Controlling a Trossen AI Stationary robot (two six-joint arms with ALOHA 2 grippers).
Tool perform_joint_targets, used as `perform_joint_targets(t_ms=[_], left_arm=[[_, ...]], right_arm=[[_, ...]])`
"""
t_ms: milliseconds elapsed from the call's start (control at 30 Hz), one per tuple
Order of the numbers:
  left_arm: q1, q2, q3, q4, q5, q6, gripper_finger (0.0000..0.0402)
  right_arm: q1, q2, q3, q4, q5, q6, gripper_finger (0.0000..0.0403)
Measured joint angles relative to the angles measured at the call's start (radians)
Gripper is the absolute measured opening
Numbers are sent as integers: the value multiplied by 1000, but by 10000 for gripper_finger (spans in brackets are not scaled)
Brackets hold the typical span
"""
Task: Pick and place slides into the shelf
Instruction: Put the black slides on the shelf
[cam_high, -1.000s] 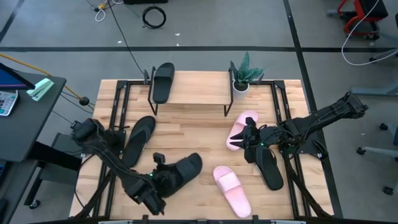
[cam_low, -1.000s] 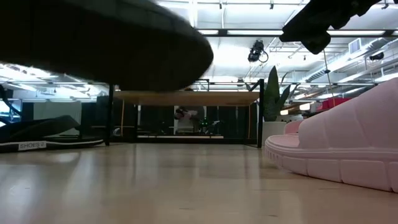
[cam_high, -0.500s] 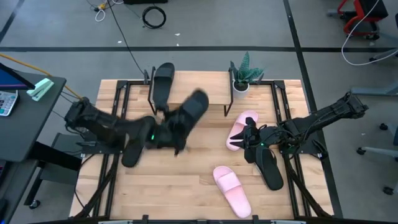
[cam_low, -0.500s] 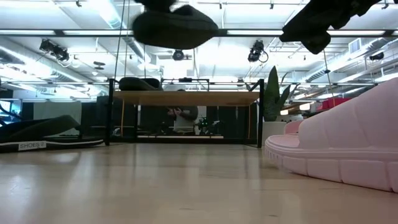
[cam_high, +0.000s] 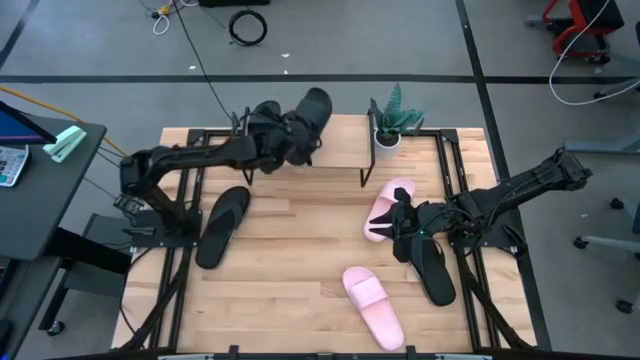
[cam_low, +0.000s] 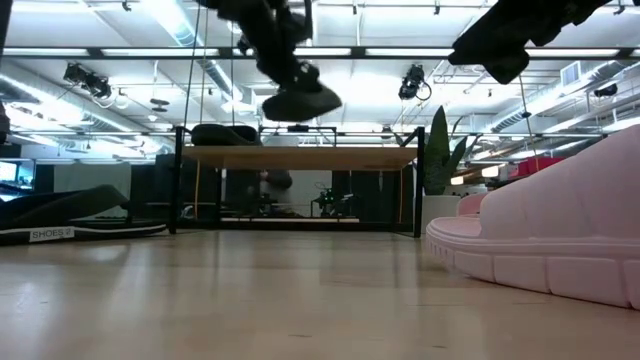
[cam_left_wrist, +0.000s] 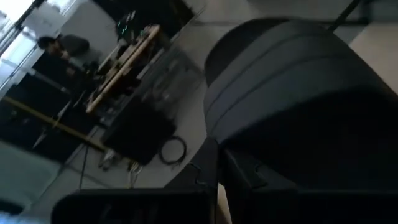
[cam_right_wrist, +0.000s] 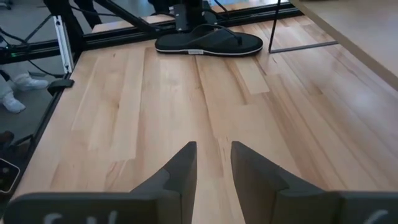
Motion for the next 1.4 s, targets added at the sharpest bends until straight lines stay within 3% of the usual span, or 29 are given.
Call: perform_joint_targets(t_ms=[333,1033,1400], left_arm=[[77,74,0,-2,2,16,18],[114,74,1,-238,-1,-37,20],[98,73,1,-255,-4,-37,118]], right_arm=[[0,0,0,0,0,-1,105],[0,0,0,0,0,2,105],[0,0,0,0,0,2,105]])
